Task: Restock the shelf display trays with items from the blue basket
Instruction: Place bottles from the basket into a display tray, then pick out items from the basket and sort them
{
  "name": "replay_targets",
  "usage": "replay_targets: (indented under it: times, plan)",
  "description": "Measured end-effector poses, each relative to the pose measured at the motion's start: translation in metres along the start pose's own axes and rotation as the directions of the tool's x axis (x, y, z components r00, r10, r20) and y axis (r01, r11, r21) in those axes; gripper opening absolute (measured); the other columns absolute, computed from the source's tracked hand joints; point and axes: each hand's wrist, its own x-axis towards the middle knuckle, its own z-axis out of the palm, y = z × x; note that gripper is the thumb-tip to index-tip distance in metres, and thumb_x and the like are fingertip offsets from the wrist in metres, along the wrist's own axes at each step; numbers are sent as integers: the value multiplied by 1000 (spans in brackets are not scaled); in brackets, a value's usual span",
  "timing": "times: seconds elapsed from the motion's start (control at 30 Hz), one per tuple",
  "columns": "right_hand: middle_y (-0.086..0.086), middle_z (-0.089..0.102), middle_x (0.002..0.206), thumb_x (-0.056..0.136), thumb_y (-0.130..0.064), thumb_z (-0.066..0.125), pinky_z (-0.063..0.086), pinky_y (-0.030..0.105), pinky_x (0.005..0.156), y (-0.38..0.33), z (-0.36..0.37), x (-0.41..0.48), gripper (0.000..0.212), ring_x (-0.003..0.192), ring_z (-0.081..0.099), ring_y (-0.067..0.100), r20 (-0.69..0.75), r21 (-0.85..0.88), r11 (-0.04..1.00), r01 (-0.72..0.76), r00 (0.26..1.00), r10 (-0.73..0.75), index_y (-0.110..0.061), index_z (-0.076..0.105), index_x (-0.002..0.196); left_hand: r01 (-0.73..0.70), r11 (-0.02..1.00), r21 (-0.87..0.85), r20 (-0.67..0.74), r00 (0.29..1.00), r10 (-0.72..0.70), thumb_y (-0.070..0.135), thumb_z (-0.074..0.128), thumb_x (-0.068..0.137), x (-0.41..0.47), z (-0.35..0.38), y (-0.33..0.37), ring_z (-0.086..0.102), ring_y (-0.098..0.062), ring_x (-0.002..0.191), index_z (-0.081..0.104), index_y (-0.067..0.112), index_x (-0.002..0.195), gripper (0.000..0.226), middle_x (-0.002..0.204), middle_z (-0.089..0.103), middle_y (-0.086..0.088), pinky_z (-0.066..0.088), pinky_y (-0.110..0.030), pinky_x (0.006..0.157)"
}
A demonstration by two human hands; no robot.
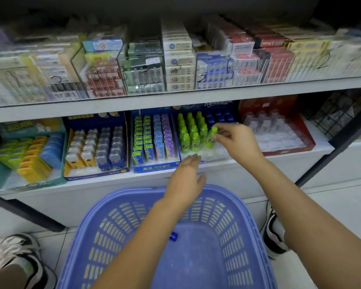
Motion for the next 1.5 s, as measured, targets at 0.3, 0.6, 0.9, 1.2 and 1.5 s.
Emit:
replay_targets:
  times: [0.3, 0.6, 0.9, 1.2, 1.5]
  plan:
    - [13, 67, 105, 89, -18, 62, 43, 24, 84, 12, 17, 19, 39, 98, 63, 24, 134, -143, 983, 118, 986, -99, -8, 58, 126, -100, 982, 162, 3, 995, 101, 22, 50, 95, -2, 10, -10, 14, -14, 145, 18, 16, 150, 64, 157, 19, 0, 14, -25, 118]
    - [16, 62, 118, 90, -18, 62, 41, 26, 93, 11, 24, 22, 44, 109, 58, 27, 198, -187, 980, 63, 980, -26, -7, 53, 132, -103, 983, 154, 52, 994, 96, 22, 50, 95, 3, 8, -14, 14, -15, 145, 20, 14, 151, 64, 157, 19, -1, 13, -24, 117]
    - [-6, 63, 70, 75, -26, 75, 42, 27, 60, -33, 22, -48, 14, 59, 55, 5, 488, -247, 960, 134, 873, 4, -17, 67, 80, 5, 976, -217, -195, 980, -48, 5, 56, 87, -46, 20, -57, 64, -22, 95, 67, 8, 105, 21, 106, 67, -9, 48, -25, 86]
    - [22, 66, 111, 85, -13, 65, 41, 28, 75, 24, 165, -188, 33, 85, 56, 24, 917, -394, 846, 360, 89, 389, 4, 64, 114, 318, 948, -30, 365, 886, -285, -7, 51, 83, -100, 99, -146, 54, -29, 120, 57, -2, 124, 41, 128, 59, -19, 33, -24, 99]
    - [19, 62, 116, 69, -21, 82, 45, 36, 79, 68, 223, -230, 49, 106, 57, 36, 962, -192, 781, 595, -45, 270, 1, 64, 109, 92, 978, 187, 383, 910, -159, -5, 42, 84, -86, 142, -193, 38, -24, 131, 47, 10, 134, 53, 144, 42, -8, 20, -24, 111]
